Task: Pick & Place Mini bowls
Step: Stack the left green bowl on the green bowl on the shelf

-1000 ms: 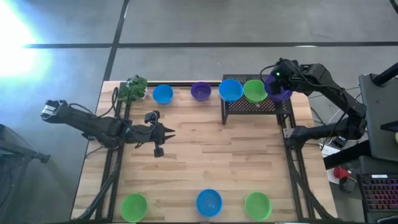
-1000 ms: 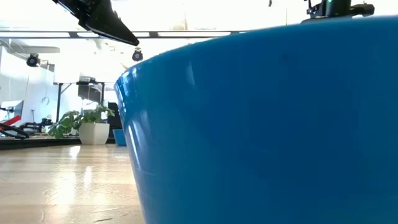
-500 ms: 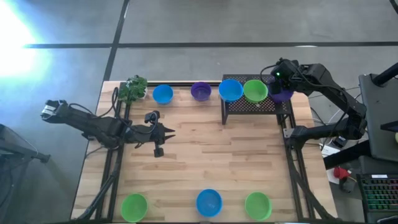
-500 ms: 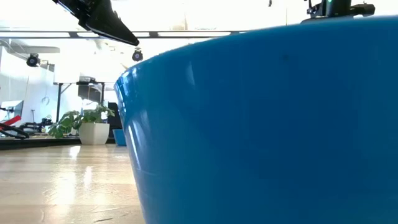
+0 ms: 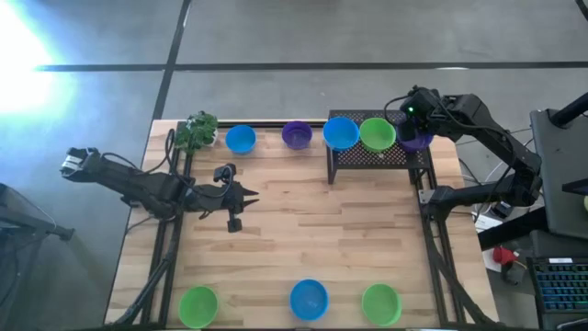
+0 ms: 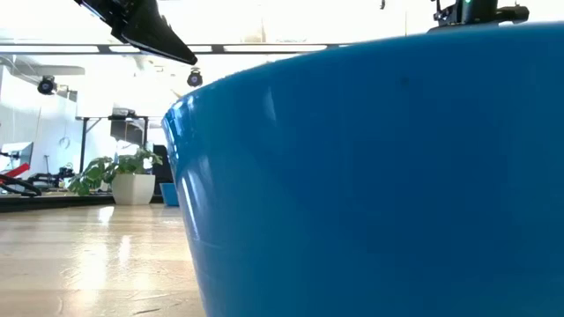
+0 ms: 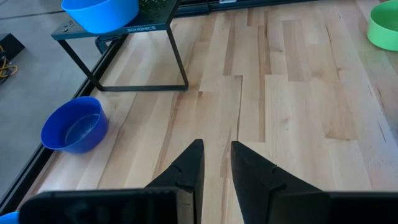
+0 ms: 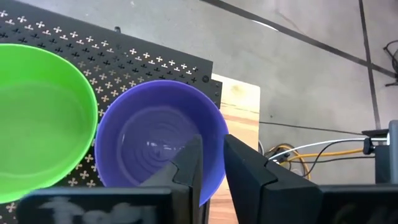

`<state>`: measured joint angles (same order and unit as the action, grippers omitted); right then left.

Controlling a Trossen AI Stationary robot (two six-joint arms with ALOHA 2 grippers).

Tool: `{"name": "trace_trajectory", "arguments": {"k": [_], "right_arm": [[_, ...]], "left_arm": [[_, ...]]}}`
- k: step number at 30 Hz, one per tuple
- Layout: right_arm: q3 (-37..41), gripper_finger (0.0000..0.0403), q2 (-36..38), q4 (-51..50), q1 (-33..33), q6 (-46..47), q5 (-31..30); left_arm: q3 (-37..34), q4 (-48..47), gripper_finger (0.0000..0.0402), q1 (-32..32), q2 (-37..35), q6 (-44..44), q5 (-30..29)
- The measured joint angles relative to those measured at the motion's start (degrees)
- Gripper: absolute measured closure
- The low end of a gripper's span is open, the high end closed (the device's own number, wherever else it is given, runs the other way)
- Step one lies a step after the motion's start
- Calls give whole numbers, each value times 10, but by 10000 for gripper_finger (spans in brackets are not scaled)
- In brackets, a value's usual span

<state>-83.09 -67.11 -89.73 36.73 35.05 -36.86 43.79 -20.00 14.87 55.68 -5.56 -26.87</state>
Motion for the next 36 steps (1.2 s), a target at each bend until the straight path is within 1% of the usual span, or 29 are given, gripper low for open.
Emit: {"name": "trace_trajectory", "arguments": {"k": [7,12,16,19,23,26,29,32,34,36], "right_arm": [[0,387,6,1,-10,-21,-12],[0,394,15,2,-49,-20,-37],[0,394,20,4,-91,-3,-37],[0,394,20,5,-127,13,-37],[0,394,20,9,-177,38,-38],[0,394,21,16,-213,53,-38],[0,394,21,22,-247,73,-38],[0,394,21,23,-277,97,-38],[0,394,21,23,-297,115,-38],[1,394,21,28,-317,125,-38]], "left_arm": [[0,-16,328,0,0,-16,0],[1,-61,328,0,0,-31,3],[1,-116,328,1,0,-49,32],[1,-147,328,7,-1,-56,69],[1,-173,328,22,-1,-35,103],[1,-193,328,39,-1,-10,130],[1,-213,328,68,-1,-6,169],[1,-227,328,108,0,-22,188],[0,-232,328,140,0,-37,211],[1,-231,328,172,0,-67,227]]}}
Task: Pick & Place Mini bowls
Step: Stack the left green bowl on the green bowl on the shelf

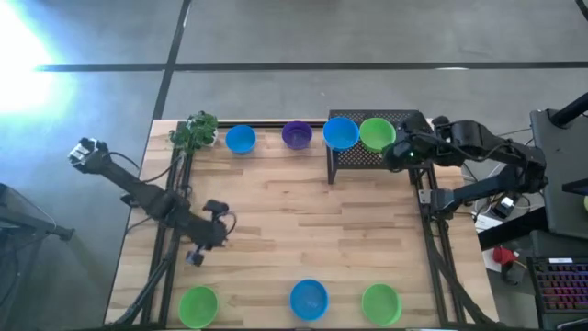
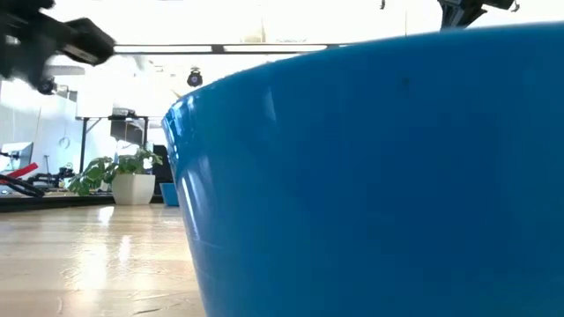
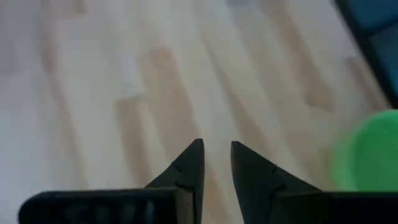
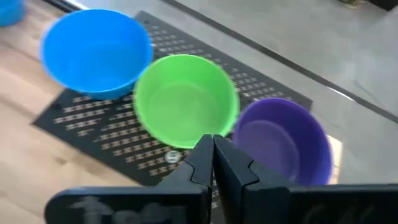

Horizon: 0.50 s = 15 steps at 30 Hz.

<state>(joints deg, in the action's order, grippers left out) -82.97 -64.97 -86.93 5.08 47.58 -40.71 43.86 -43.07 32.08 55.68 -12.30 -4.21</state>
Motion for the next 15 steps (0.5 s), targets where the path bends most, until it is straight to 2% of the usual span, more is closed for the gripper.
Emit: {"name": "trace_trajectory", "arguments": {"k": [8,15], "right_arm": [[29,394,0,53,-78,2,0],[48,394,0,84,-110,1,1]], "left_arm": [[0,0,328,110,11,-136,-18],[0,29,328,158,59,-195,-24]]}}
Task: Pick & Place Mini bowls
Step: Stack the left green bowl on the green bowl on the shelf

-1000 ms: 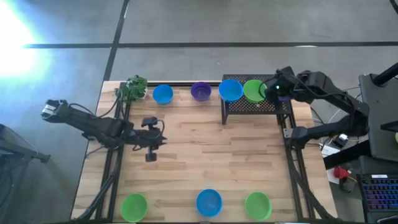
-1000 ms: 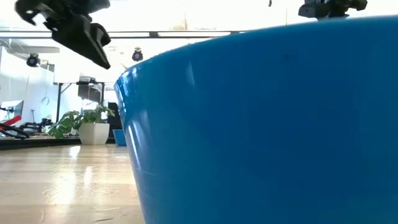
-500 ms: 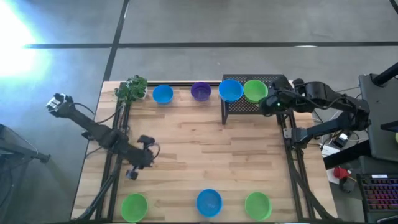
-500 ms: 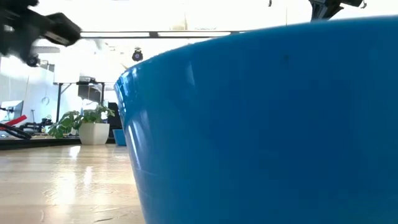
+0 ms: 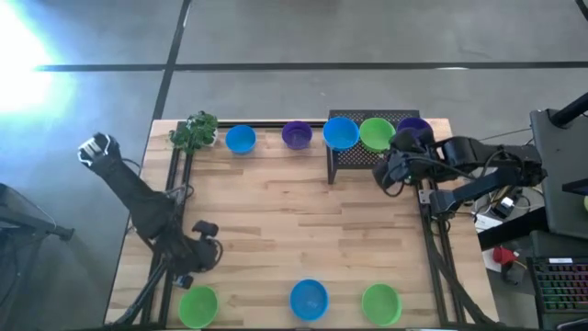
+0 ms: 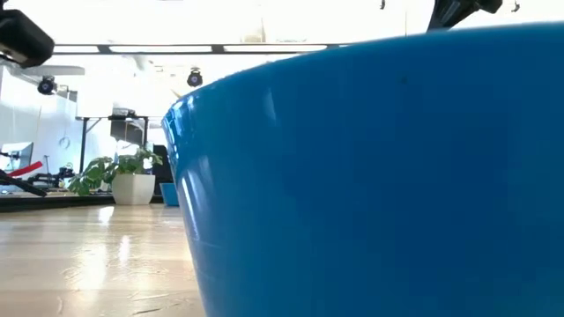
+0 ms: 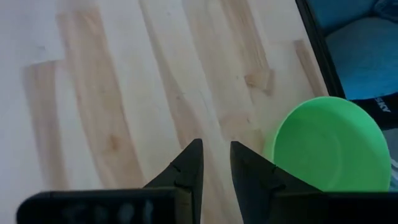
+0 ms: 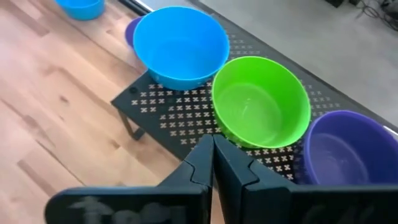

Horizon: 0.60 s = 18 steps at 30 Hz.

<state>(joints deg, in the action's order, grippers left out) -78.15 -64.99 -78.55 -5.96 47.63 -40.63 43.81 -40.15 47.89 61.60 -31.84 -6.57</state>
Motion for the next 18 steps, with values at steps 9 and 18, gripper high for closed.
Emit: {"name": "trace_trajectory", "arguments": {"k": [9,18], "right_arm": [[1,394,0,7,-6,1,0],[1,394,0,15,-6,-11,0]], "left_arm": [[0,39,328,35,95,-17,33],[0,91,328,45,151,-20,93]]}}
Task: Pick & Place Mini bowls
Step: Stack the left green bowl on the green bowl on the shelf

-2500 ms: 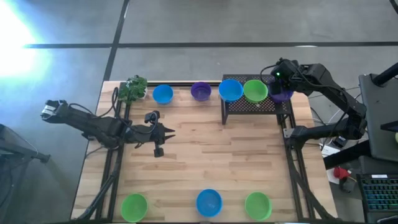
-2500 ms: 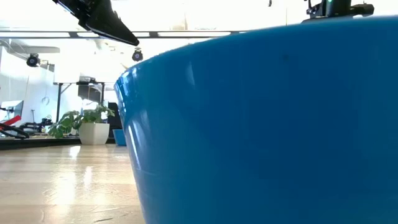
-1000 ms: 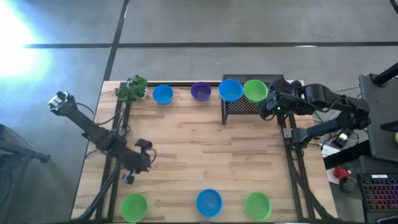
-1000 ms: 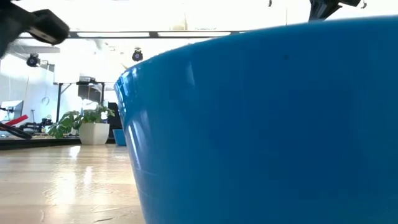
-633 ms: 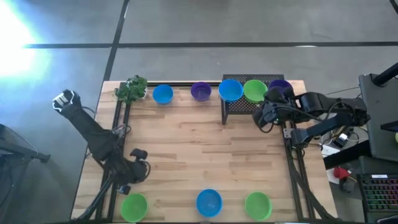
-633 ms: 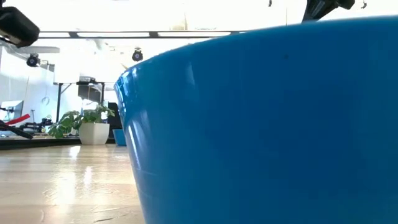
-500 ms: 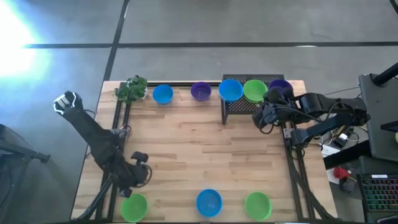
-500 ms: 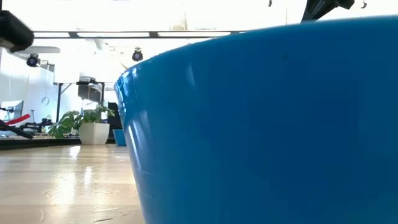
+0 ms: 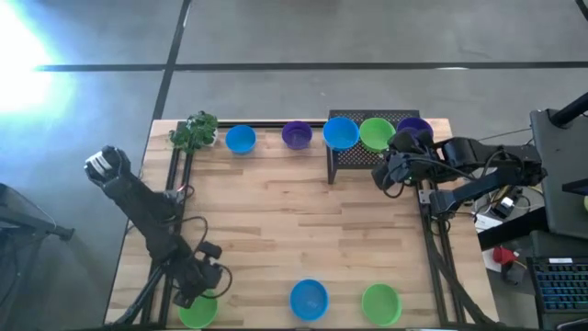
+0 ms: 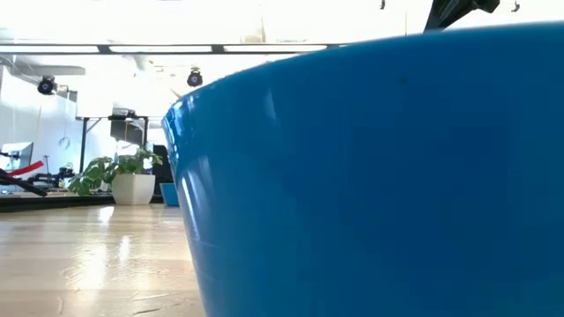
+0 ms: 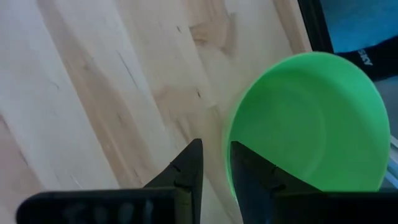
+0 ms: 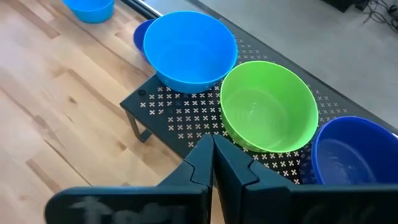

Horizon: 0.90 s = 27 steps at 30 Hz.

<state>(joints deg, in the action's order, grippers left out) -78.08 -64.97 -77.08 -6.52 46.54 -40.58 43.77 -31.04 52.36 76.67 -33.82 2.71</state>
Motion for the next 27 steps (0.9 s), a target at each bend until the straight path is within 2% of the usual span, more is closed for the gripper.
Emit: {"name": "trace_trajectory", "arguments": {"k": [12,22,24,27], "right_arm": [[0,394,0,1,0,-3,0],[0,394,1,1,0,-7,0],[0,394,1,0,0,-7,0],[0,394,1,0,0,-7,0]], "left_arm": [[0,23,328,1,10,-21,3],[-1,42,328,1,64,-21,7],[-1,44,335,1,69,-8,9],[-1,45,365,0,71,3,18]]}}
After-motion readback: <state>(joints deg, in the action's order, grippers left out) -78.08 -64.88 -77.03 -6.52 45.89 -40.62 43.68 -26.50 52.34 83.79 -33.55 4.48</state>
